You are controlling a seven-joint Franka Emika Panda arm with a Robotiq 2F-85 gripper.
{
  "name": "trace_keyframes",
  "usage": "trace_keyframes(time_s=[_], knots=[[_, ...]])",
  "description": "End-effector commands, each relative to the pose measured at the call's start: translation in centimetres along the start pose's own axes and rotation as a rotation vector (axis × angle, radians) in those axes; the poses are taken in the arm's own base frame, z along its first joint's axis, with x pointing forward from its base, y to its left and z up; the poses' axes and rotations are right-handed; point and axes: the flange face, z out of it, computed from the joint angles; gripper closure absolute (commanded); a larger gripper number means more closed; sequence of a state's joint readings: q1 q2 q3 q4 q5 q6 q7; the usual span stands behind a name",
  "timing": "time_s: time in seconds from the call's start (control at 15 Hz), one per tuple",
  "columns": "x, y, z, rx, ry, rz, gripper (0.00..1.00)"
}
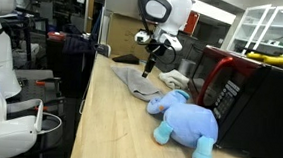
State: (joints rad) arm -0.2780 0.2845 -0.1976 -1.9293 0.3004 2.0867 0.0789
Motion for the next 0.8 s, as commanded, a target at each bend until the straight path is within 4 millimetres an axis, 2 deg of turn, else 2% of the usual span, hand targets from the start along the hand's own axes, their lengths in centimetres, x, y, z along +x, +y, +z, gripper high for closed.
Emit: trace_keyframes(time_s=[0.0,0.2,0.4,0.73], knots=[[1.0,-3.5,1.3,0.061,-0.003,-0.012,0.00],[2.1,-5.4,2.7,0.060,0.004,-0.031,0.00],[3.7,-6.4,3.5,0.043,0.018,-0.051,0.00],[6.0,-7.7,3.8,0.045,0.049,-0.097,0.00]])
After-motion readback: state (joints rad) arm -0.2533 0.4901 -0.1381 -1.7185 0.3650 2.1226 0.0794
